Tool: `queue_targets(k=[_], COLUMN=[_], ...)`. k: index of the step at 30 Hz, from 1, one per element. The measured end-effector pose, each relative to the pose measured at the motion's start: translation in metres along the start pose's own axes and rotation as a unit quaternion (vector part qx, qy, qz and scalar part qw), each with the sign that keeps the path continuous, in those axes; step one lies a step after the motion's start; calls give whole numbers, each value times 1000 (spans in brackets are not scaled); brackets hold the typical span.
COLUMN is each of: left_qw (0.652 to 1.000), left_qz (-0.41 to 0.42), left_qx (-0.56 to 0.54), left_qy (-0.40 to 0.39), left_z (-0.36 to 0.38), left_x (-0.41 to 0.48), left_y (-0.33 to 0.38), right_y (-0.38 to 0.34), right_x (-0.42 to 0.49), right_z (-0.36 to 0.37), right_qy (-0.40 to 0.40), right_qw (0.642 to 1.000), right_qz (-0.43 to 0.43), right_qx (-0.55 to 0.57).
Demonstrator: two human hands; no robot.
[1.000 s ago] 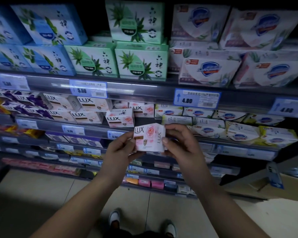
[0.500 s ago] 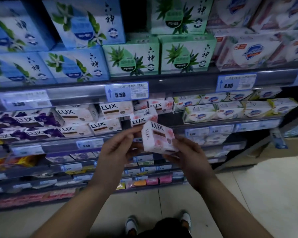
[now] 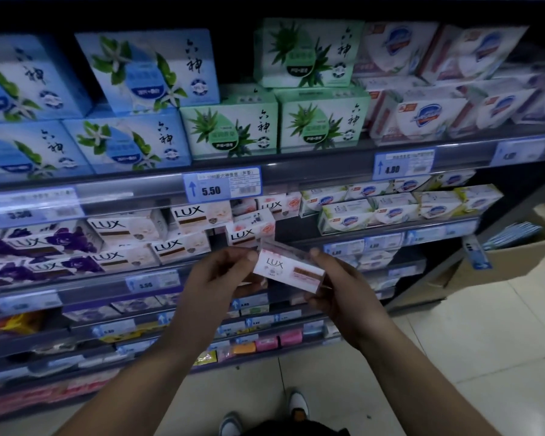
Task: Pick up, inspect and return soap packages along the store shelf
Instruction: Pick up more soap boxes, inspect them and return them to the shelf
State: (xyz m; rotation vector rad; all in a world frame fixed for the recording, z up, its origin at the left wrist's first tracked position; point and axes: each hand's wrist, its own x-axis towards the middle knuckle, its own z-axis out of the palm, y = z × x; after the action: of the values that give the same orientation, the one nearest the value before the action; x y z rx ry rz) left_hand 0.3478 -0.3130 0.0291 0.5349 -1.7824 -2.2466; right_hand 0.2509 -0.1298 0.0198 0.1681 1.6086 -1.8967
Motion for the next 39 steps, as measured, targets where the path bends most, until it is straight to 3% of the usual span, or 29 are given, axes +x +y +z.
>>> queue_targets(k=[5, 8, 13, 20, 26, 31, 39], left_qw=[999, 998, 987, 983, 975, 972, 975], left_qz=[-23, 28, 102, 126, 131, 126, 81], left_qx=[-34, 52, 123, 125, 127, 101, 96], left_qy=[21, 25, 9, 51, 123, 170, 185], left_z=[16, 22, 39, 63, 82, 86, 85], left_x=[12, 15, 16, 21, 22, 28, 39], left_y=[-2, -9, -23, -36, -49, -58, -66], right_y=[-13, -19, -22, -20, -19, -18, -9], right_x=[4, 7, 18, 39, 47, 54, 70], right_z=[-16, -28, -51, -75, -82, -72, -66], right_qy=[16, 17, -72, -100, -59, -77, -96], right_qw=[998, 985, 953, 952, 945, 944, 941], right_qz=[-39, -140, -264, -266, -269, -270, -253], right_qx=[-41, -100, -133, -117, -174, -171, -204])
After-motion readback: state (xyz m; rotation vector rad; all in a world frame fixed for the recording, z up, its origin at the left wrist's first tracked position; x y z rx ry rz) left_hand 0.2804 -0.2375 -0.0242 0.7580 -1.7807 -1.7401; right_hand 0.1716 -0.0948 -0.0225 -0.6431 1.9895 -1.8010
